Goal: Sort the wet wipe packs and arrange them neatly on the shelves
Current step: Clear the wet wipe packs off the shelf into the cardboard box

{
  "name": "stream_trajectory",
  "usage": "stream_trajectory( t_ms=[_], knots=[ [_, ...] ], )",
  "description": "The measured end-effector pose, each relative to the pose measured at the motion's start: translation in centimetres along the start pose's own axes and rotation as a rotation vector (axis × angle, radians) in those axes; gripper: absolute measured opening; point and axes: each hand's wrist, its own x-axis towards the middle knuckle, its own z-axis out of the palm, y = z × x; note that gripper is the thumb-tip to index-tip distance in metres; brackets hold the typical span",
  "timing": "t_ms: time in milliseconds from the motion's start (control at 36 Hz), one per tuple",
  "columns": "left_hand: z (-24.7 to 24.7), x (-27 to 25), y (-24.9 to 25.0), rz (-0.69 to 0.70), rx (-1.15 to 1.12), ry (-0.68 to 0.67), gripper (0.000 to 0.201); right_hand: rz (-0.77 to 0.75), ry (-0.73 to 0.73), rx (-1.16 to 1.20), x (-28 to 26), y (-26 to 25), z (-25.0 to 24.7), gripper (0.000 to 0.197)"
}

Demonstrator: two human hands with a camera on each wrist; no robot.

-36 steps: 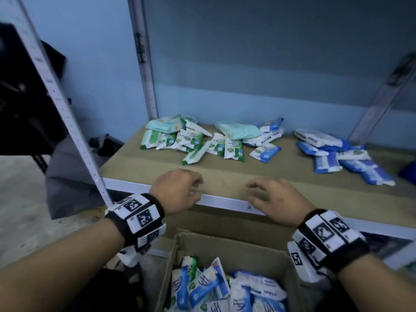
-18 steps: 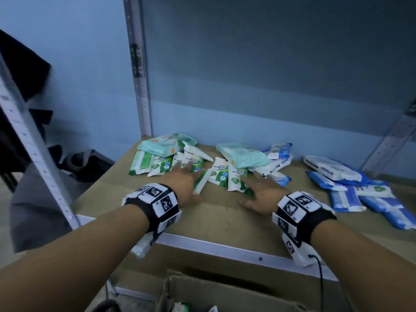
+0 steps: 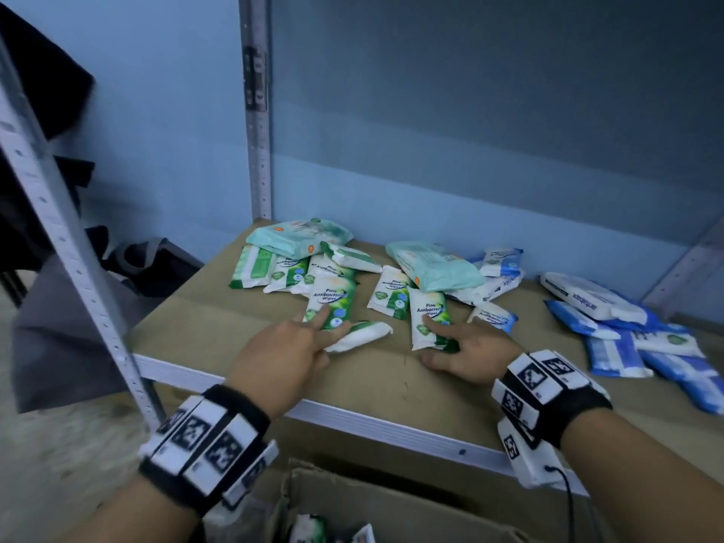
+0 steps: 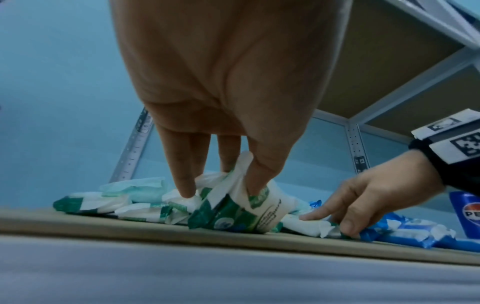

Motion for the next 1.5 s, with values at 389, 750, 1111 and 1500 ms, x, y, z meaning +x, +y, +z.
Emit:
stream_trajectory(
  t_ms=[389, 750, 1111, 1500],
  knots=[
    [1.8, -2.5, 1.3, -0.072, -0.356, 0.043, 0.041, -0.148, 0.065, 0.162, -7.9, 0.7, 1.4, 0.042],
    [1.3, -1.0, 1.5, -0.309, -0.408, 0.226, 0.047, -0.133, 0.162, 0.04, -9.5, -0.7, 2.4, 0.044],
    [0.0, -1.2, -1.1, -0.41, -0.461, 0.122, 0.04, -0.332, 0.192, -0.009, -7.1, -5.4, 0.5, 0.046],
    [-0.9, -1.8, -3.3, -0.439, -0.588, 0.286, 0.043, -0.411, 0.155, -0.091, -2.1, -8.6, 1.5, 0.047]
  ],
)
